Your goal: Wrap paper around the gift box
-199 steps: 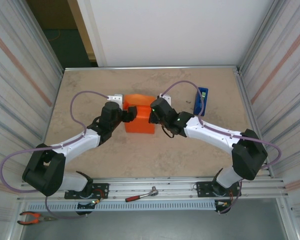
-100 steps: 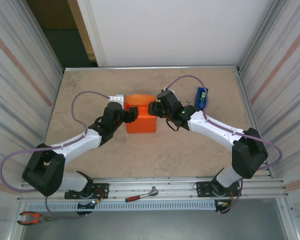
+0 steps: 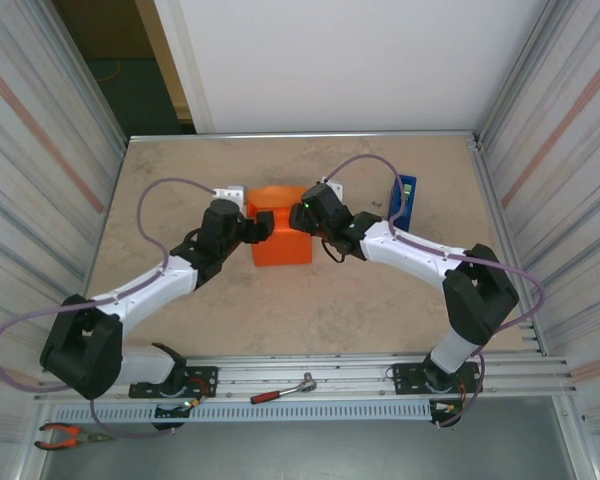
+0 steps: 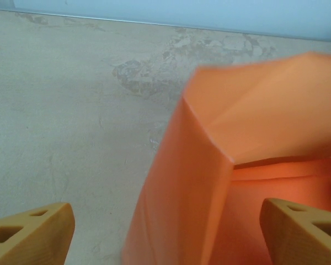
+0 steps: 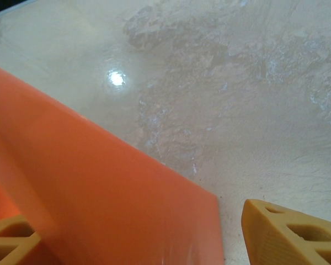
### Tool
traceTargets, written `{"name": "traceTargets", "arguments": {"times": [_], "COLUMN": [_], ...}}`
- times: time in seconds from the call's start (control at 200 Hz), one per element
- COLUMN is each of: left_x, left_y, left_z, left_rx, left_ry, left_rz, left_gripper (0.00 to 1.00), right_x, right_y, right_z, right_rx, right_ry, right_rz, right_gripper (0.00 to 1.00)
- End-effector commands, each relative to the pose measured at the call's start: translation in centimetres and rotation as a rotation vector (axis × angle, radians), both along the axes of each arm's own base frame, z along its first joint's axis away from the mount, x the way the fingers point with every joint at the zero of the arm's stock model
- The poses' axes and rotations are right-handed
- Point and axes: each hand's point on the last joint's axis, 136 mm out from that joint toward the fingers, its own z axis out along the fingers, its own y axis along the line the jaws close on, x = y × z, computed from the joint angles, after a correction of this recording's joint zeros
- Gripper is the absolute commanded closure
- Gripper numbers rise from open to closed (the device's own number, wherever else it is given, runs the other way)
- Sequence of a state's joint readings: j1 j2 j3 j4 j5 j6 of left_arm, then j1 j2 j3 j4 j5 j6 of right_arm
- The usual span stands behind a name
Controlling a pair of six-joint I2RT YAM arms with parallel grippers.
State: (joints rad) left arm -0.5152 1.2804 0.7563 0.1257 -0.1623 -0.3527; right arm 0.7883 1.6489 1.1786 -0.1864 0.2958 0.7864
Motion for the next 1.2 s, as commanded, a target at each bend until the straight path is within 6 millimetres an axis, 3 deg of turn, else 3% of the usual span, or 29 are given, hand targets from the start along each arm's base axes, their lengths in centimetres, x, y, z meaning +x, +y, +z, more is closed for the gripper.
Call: {"name": "traceTargets", "arguments": {"times": [0.0,0.085,0.185,0.456,0.767,1.007,1.198], "left_x": [0.1,-0.1,-0.4,-1.6,-2.1,-0.3,0.9], "left_y": [0.5,0.8,1.7,1.8,0.0,-1.0,-0.9], "left_z": [5.4,6.8,7.6,7.3,4.6,1.5,0.6], "left_rx": [-0.090,-0.143,-0.173,-0.168,-0.091,-0.032,-0.034], "left_ry": [-0.085,-0.118,-0.161,-0.190,-0.150,-0.050,-0.043], "left_rz": [-0.042,-0.085,-0.093,-0.153,-0.169,-0.159,-0.112], "left_gripper": [0.09,0.01,0.01,0.01,0.01,0.01,0.01], "right_x": [-1.4,-1.6,-1.7,-1.9,-2.1,-2.0,-2.1], "right_y": [-1.7,-1.7,-1.7,-1.7,-1.7,-1.2,-1.3], "right_z": [-3.4,-3.5,-3.6,-3.9,-4.4,-4.7,-4.8], "right_rx": [-0.086,-0.092,-0.094,-0.091,-0.083,-0.076,-0.078], "right_ry": [0.077,0.079,0.082,0.091,0.105,0.115,0.119], "right_rz": [-0.035,-0.033,-0.031,-0.032,-0.035,-0.026,-0.026], "right_gripper": [0.29,0.29,0.29,0.30,0.30,0.30,0.30]}}
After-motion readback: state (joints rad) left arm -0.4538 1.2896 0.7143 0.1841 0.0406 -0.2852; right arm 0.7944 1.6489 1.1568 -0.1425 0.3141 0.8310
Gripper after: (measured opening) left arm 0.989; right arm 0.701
